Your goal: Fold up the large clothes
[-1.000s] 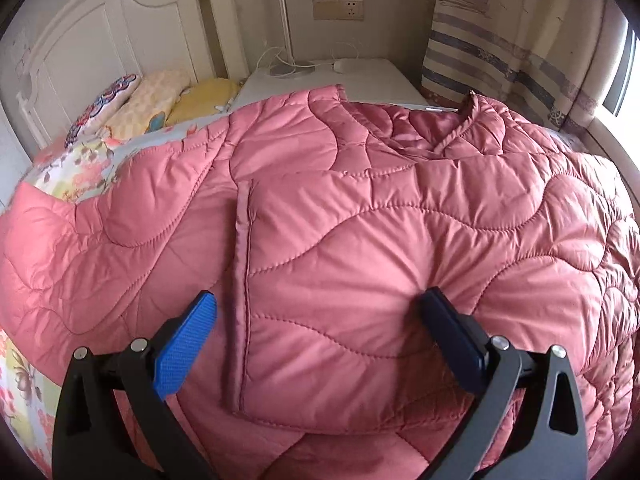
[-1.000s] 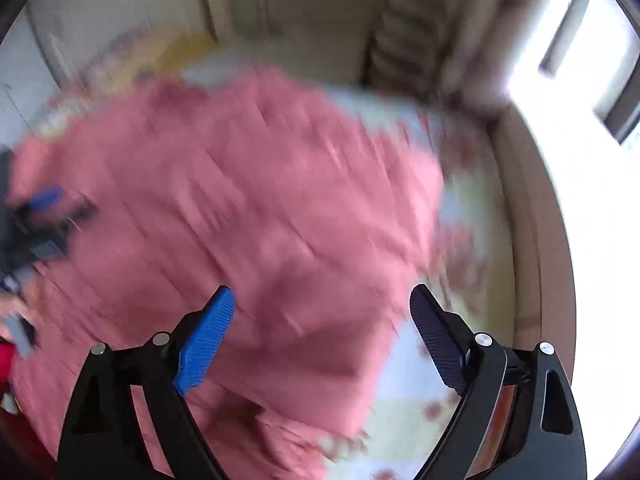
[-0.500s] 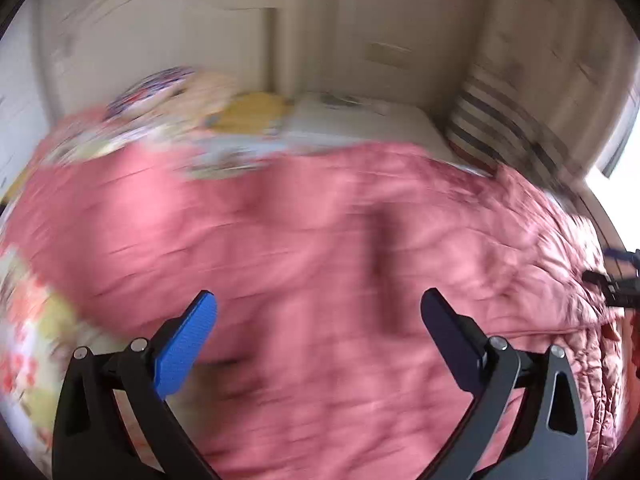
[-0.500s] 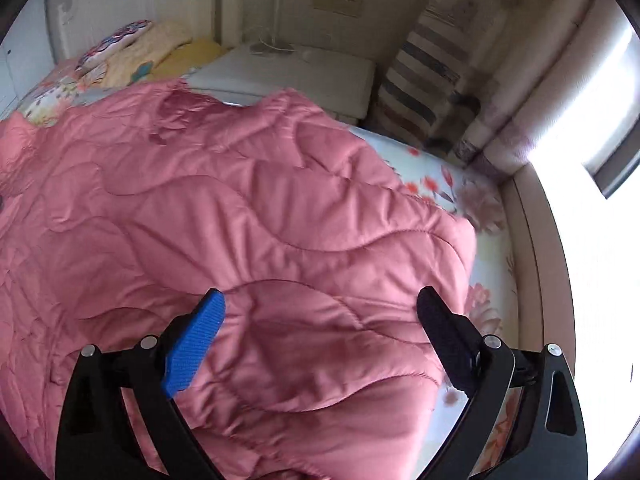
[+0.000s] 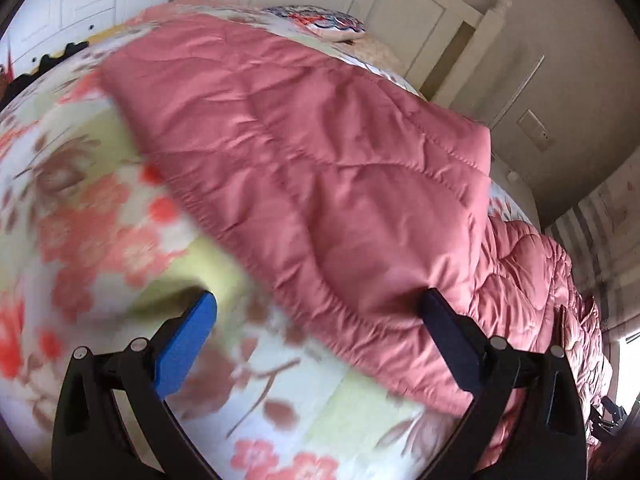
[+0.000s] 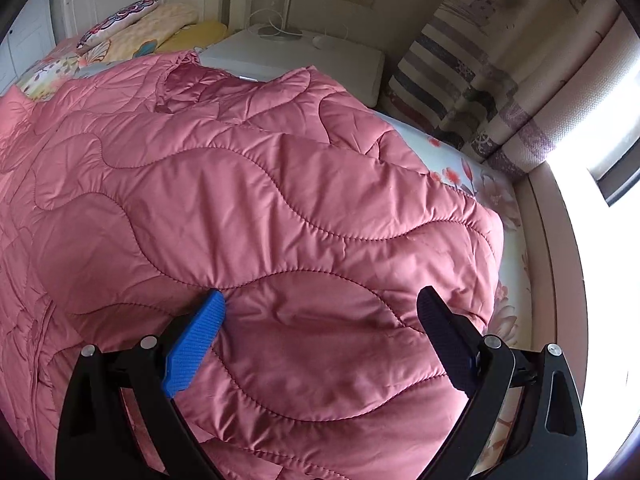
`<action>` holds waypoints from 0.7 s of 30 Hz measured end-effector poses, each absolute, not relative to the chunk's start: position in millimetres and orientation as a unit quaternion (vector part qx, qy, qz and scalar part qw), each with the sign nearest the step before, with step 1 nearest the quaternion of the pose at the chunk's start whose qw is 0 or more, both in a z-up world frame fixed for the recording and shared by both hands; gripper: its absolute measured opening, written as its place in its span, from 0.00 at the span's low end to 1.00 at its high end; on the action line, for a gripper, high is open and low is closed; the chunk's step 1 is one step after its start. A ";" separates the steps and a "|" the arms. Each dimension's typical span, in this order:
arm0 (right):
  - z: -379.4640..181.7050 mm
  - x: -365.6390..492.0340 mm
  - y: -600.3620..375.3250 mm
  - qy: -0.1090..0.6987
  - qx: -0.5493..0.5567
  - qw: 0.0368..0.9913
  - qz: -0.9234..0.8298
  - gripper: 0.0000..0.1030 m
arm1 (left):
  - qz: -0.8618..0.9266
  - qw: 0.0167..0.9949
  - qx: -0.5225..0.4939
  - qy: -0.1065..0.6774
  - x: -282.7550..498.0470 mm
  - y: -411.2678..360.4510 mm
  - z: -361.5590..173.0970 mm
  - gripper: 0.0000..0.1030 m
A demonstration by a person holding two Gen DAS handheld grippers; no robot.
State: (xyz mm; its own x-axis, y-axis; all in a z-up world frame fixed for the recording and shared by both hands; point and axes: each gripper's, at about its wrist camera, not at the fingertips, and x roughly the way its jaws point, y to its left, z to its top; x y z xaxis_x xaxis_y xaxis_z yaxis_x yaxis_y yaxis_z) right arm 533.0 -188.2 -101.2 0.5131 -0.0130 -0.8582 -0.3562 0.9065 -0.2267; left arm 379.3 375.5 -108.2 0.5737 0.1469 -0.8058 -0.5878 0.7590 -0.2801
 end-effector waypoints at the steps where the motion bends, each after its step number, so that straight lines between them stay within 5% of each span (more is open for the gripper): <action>1: -101.8 532.9 -188.4 0.483 -0.191 0.849 0.101 0.90 | 0.210 0.848 -0.269 0.405 383.4 375.2 -108.5 0.98; 6: -103.4 533.9 -188.3 0.485 -0.192 0.847 0.101 0.90 | 0.186 0.850 -0.292 0.396 398.8 386.0 -109.6 0.94; 9: -104.1 534.0 -188.8 0.486 -0.191 0.847 0.102 0.90 | 0.174 0.849 -0.307 0.394 406.9 390.9 -112.3 0.70; 11: -105.1 534.1 -189.0 0.486 -0.191 0.847 0.102 0.90 | 0.175 0.842 -0.323 0.395 406.0 399.1 -113.4 0.35; 14: -107.1 534.1 -189.9 0.488 -0.190 0.846 0.103 0.90 | 0.170 0.831 -0.356 0.391 400.3 415.8 -115.1 0.18; 21: -111.7 536.9 -192.9 0.498 -0.180 0.842 0.107 0.91 | 0.172 0.843 -0.349 0.371 392.8 419.5 -97.2 0.13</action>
